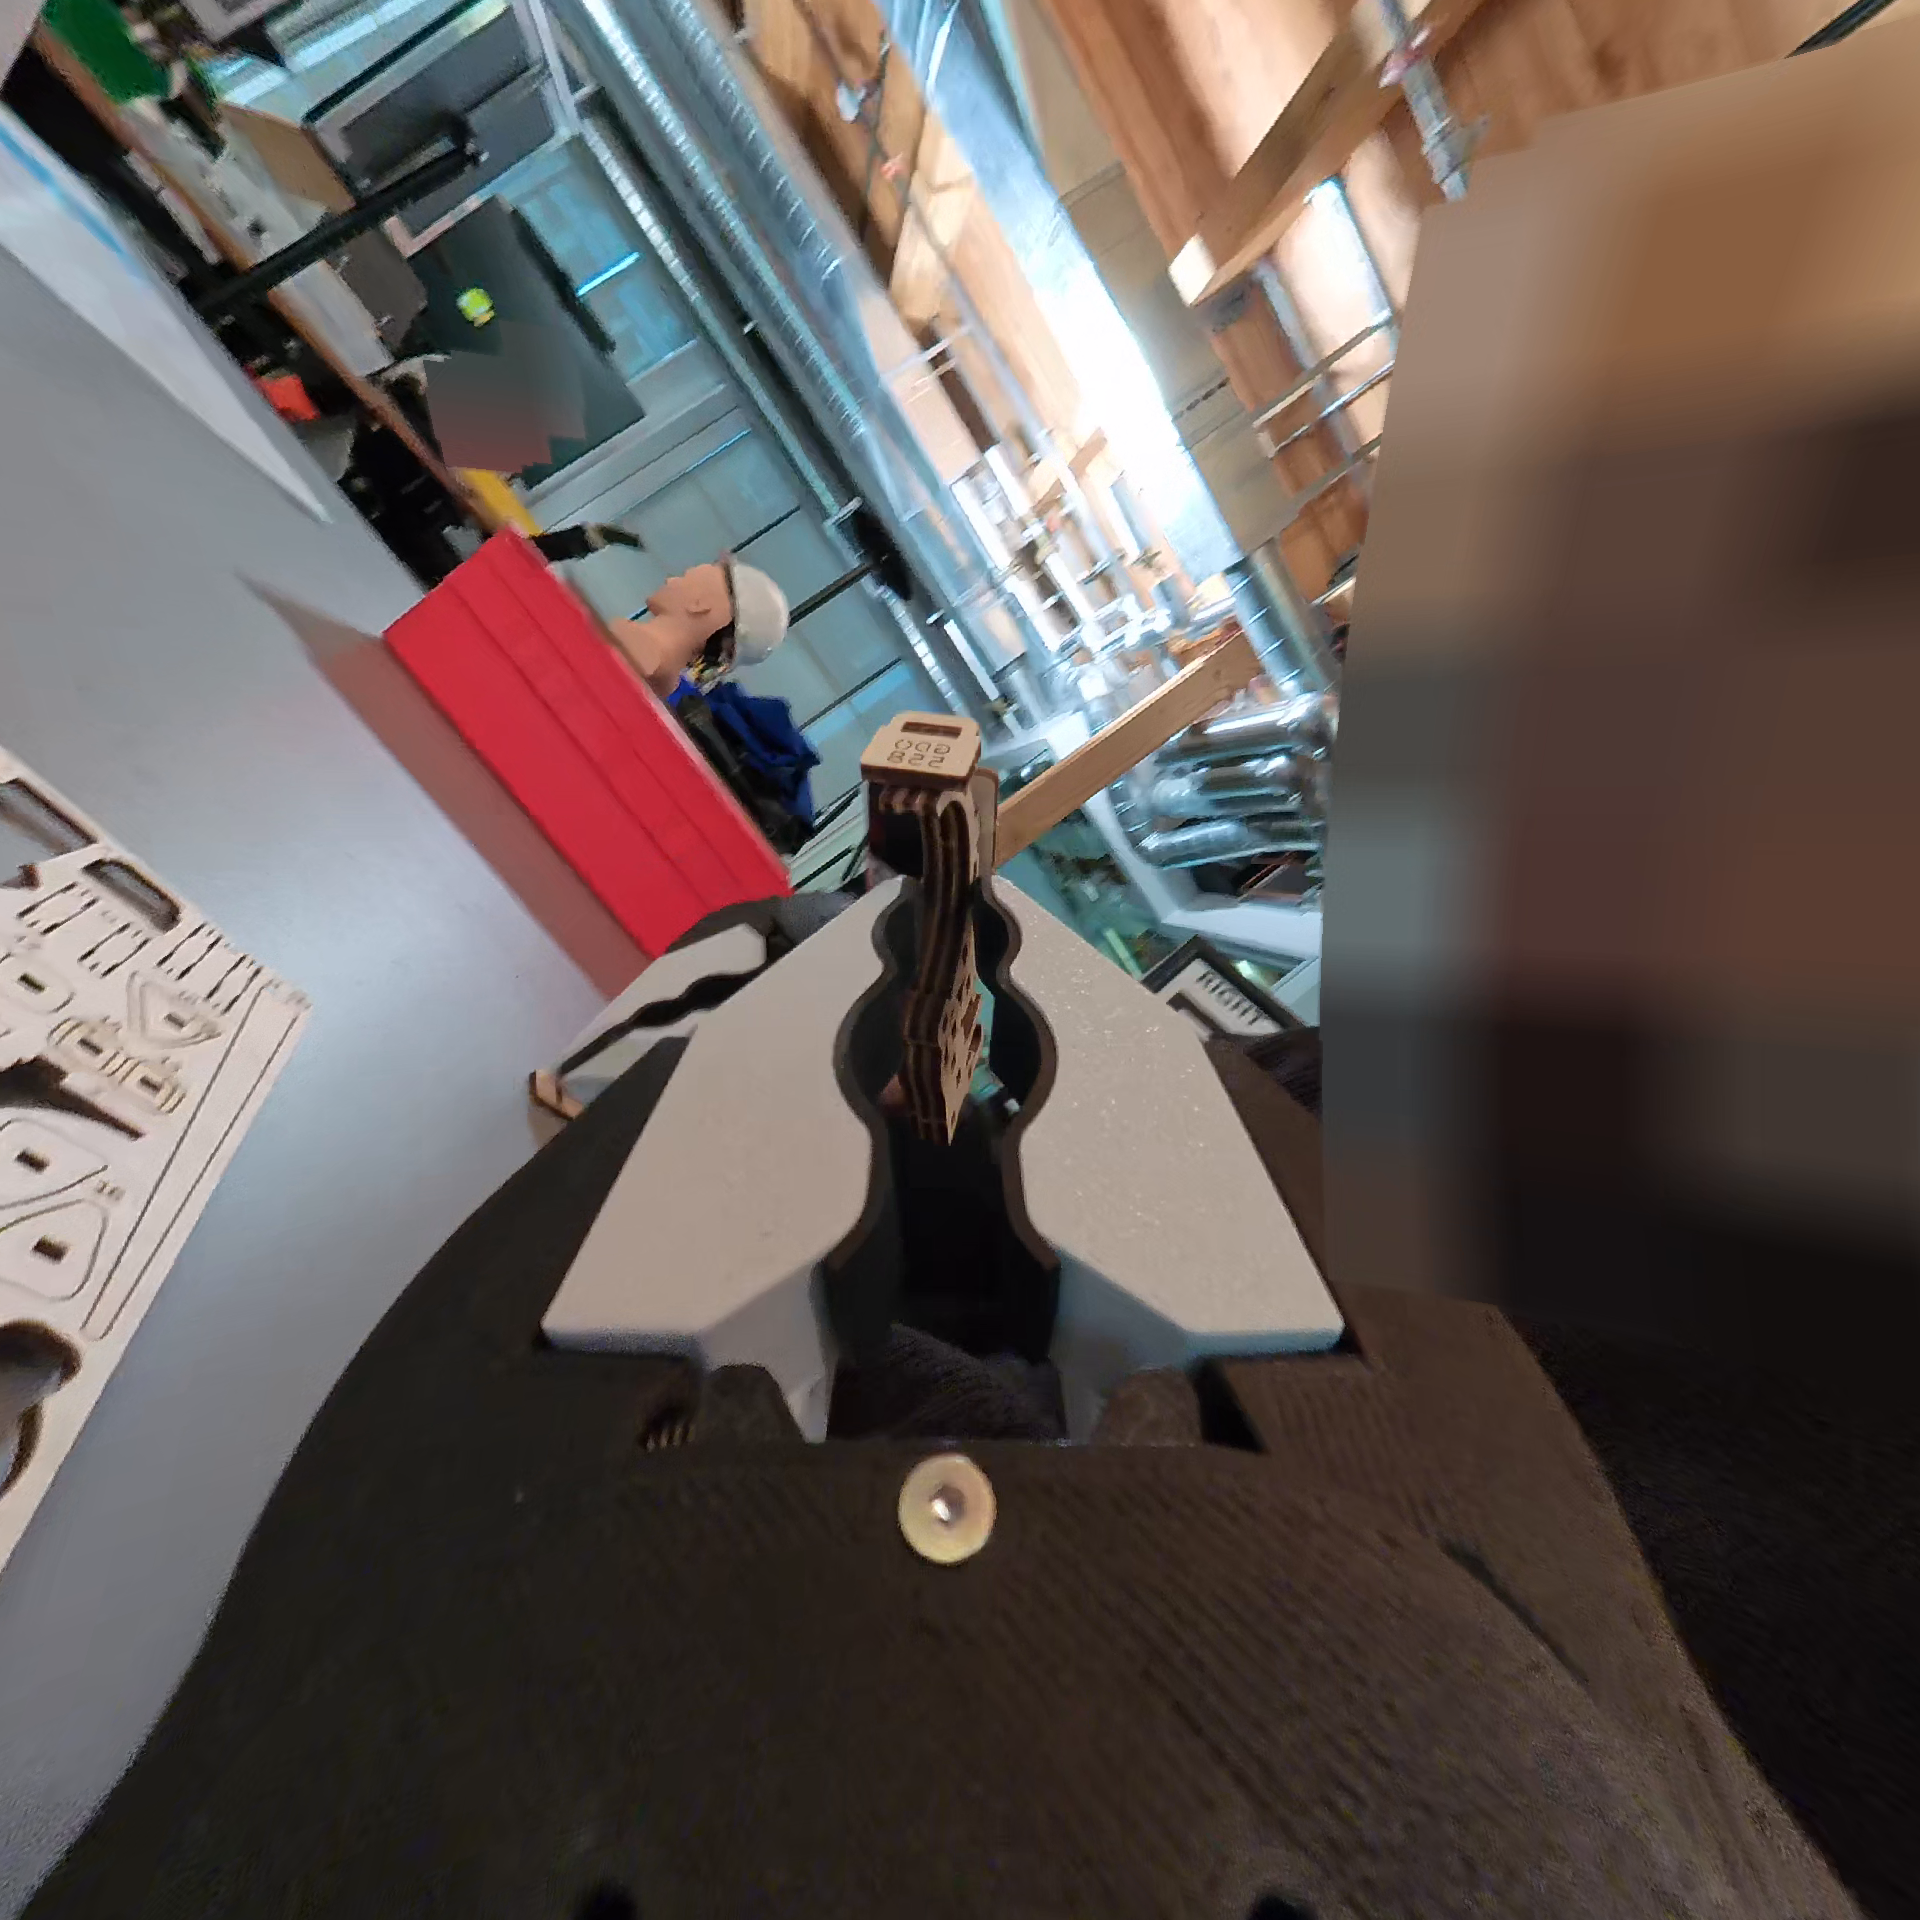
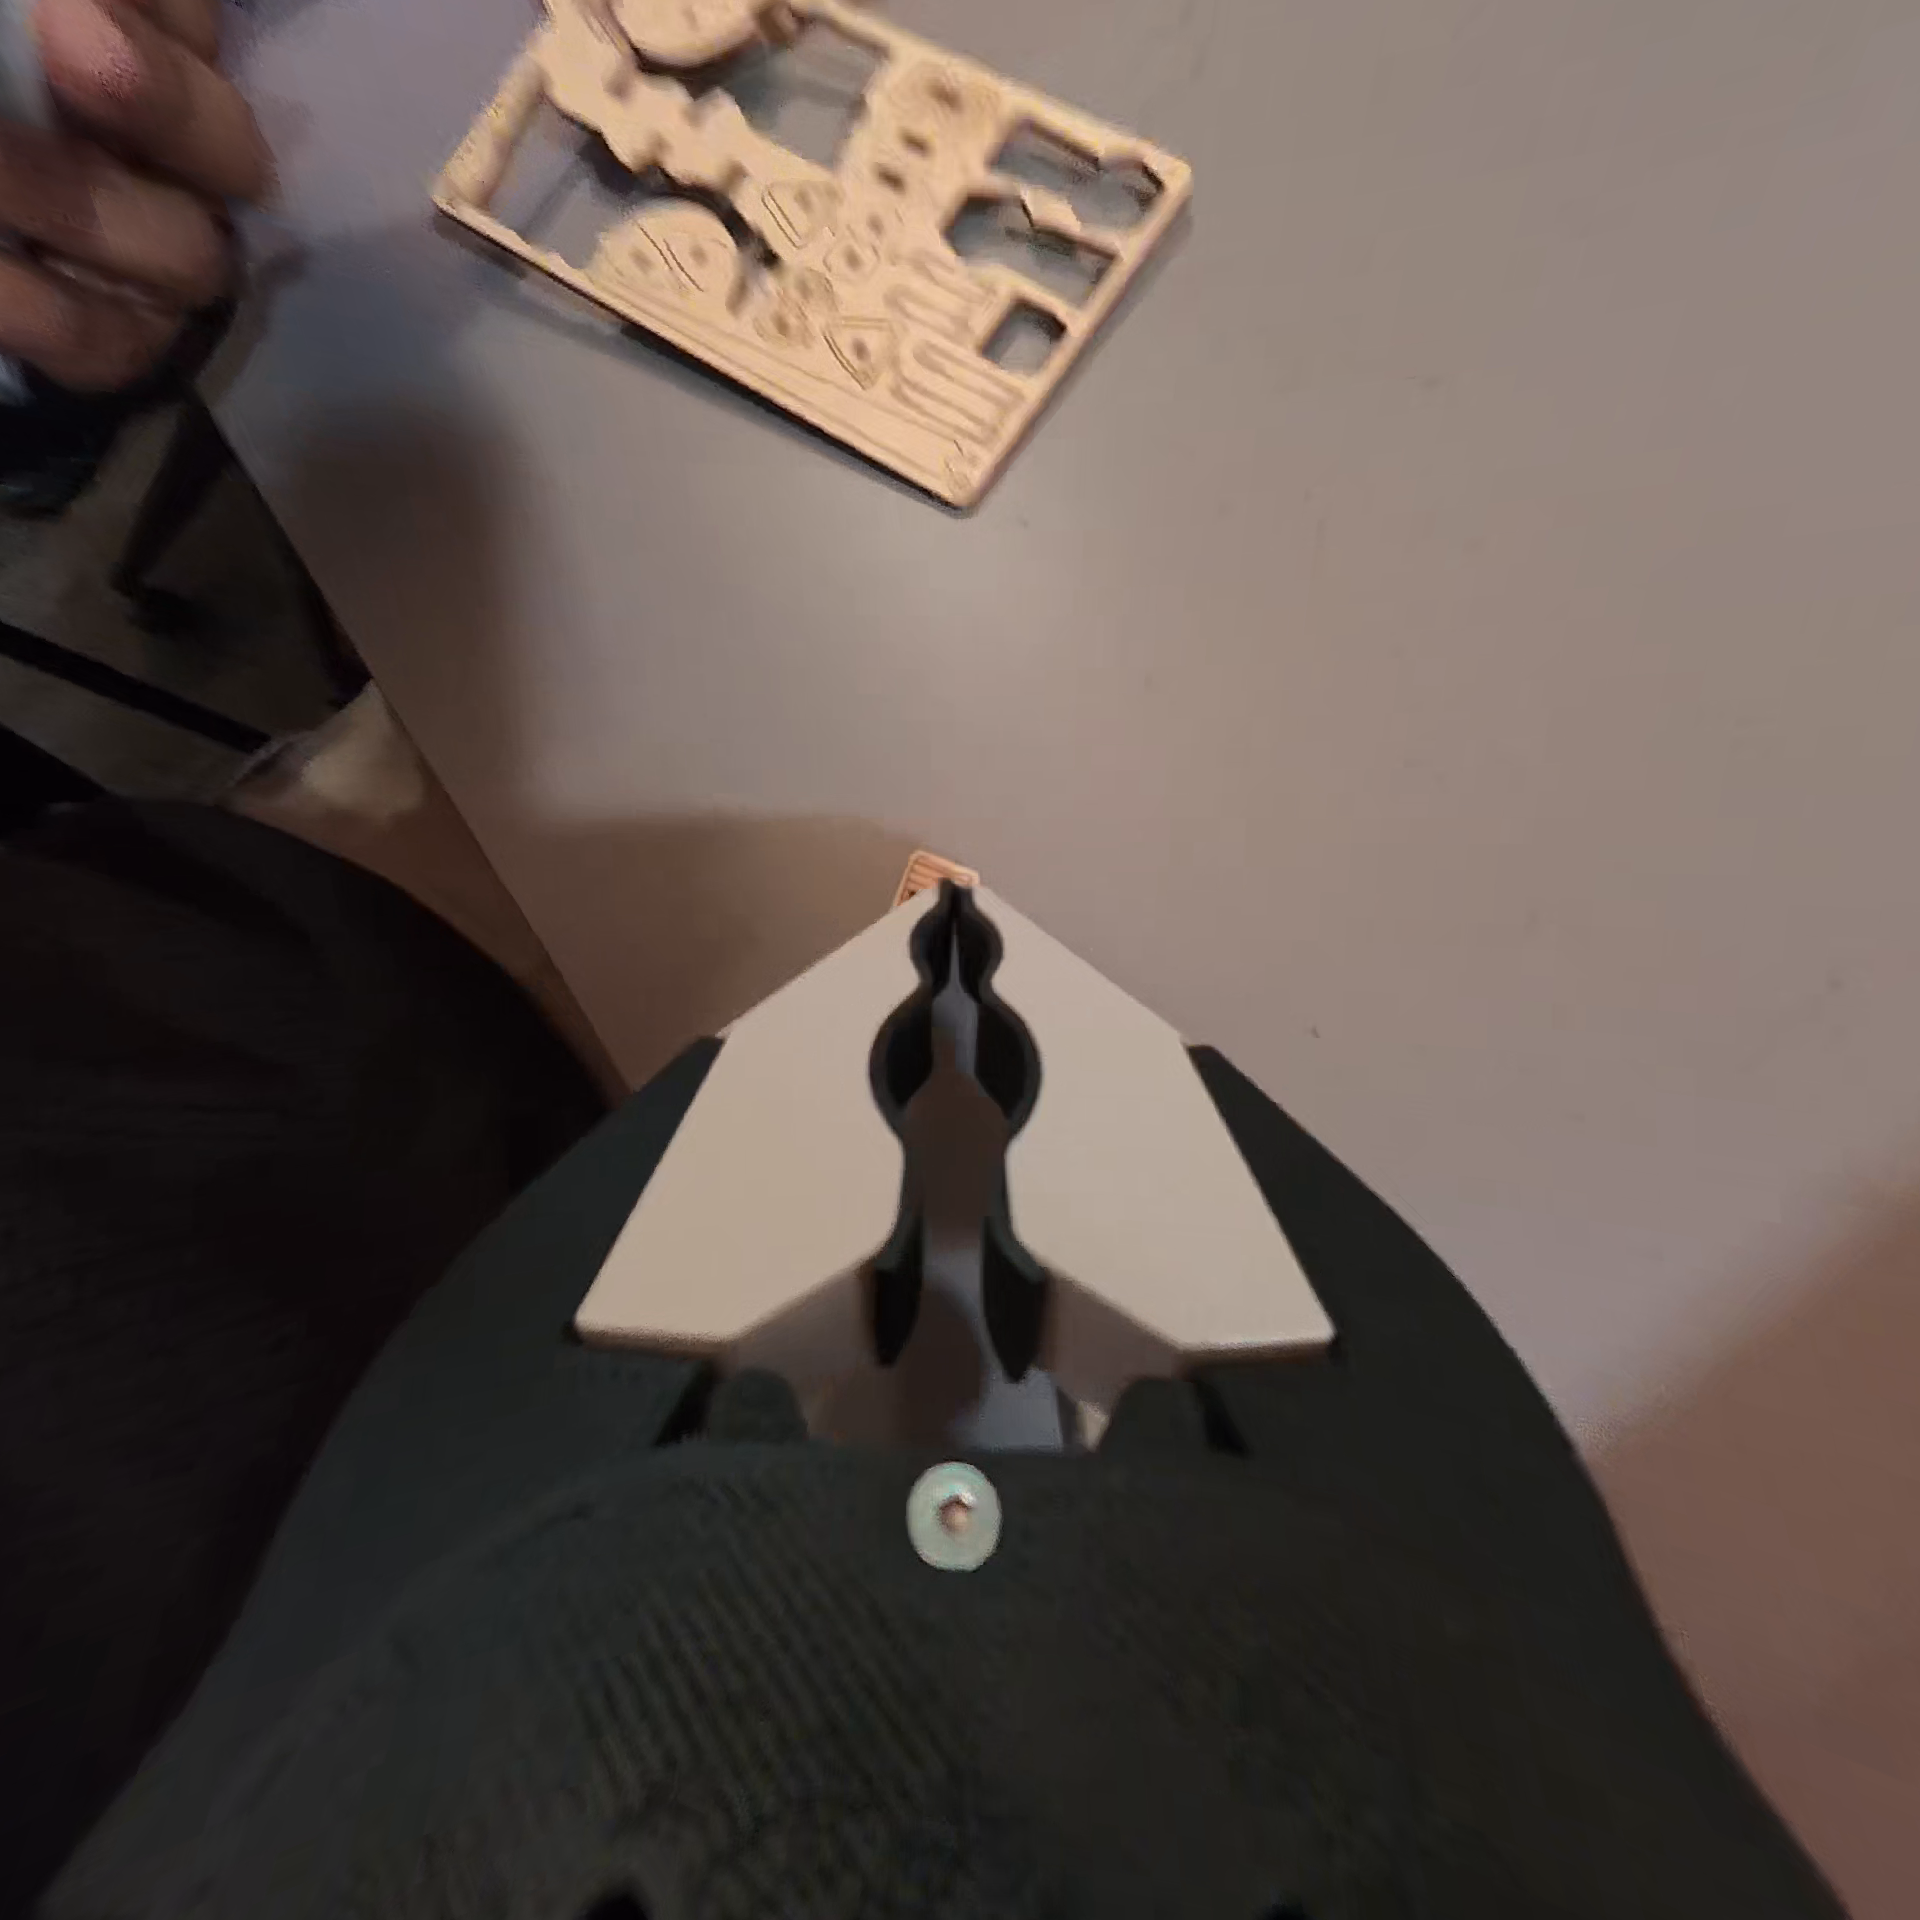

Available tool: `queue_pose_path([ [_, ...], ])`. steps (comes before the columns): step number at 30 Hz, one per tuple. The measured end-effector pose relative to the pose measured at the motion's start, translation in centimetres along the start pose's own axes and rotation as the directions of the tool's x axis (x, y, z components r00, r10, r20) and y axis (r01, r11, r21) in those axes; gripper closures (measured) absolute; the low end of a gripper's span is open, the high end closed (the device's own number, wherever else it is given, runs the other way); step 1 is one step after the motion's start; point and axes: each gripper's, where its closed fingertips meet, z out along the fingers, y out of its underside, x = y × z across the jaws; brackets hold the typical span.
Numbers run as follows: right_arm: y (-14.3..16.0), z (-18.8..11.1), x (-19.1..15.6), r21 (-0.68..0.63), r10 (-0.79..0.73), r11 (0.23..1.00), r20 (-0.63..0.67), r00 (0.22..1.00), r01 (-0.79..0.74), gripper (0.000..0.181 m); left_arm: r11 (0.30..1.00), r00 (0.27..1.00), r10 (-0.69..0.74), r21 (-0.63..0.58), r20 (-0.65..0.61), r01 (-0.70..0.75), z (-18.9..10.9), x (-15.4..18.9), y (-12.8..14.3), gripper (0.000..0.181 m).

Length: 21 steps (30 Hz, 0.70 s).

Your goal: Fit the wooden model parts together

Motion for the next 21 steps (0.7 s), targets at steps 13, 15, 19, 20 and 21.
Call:
queue_pose_path([
  [13,-3.4,-2.0,1.6,0.217,-0.007,0.976,-0.084,0.996,0.025,0.172,0.985,0.989,0.07,-0.167,0.131,-0.047,1.2,-2.0,3.2,0.173],
  [15,-3.1,-1.4,0.7,0.202,0.015,0.979,-0.027,1.0,-0.009,0.166,0.986,0.989,0.067,-0.162,0.134,-0.045,1.1,-2.1,3.0,0.173],
  [19,-3.9,-0.2,-0.5,0.221,0.012,0.975,-0.022,1.0,-0.006,0.165,0.983,0.989,0.079,-0.176,0.127,-0.056,1.2,-1.9,3.2,0.174],
  [20,-4.7,-0.1,-0.4,0.249,0.036,0.968,-0.042,0.998,-0.025,0.163,0.982,0.987,0.093,-0.178,0.13,-0.069,1.3,-2.0,3.2,0.174],
  [21,-5.5,-0.1,-0.5,0.27,0.07,0.961,-0.051,0.996,-0.054,0.157,0.981,0.985,0.109,-0.177,0.133,-0.084,1.3,-2.1,3.1,0.174],
])
